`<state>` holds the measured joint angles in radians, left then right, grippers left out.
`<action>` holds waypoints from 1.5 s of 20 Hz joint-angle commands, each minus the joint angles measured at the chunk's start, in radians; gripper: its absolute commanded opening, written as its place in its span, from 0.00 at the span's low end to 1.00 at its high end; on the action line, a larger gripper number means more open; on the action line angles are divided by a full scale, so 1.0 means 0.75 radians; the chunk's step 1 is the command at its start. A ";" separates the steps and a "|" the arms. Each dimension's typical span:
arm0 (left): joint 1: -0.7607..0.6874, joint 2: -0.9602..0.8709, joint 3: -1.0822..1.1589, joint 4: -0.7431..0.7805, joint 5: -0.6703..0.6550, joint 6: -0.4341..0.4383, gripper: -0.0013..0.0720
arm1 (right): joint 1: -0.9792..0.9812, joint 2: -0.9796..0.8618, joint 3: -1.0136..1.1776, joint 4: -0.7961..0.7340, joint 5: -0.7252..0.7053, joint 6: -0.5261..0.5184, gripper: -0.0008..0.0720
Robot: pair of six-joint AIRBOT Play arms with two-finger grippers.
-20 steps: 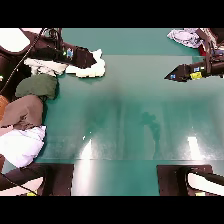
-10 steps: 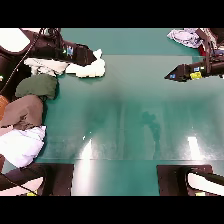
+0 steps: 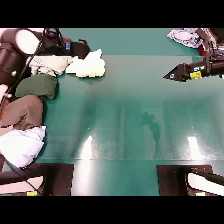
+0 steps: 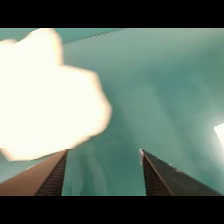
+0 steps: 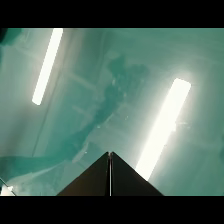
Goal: Fold the shirts.
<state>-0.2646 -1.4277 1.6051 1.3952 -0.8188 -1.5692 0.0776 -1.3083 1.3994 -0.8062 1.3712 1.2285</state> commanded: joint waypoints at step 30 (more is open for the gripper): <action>-0.040 0.186 0.608 -0.708 -0.372 0.532 0.05 | -0.007 0.001 0.839 -0.318 -0.017 0.072 0.03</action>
<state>-0.2039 -1.4338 2.0834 0.8616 -1.0271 -1.2285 0.0723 -1.3075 1.9087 -0.9630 1.3506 1.2503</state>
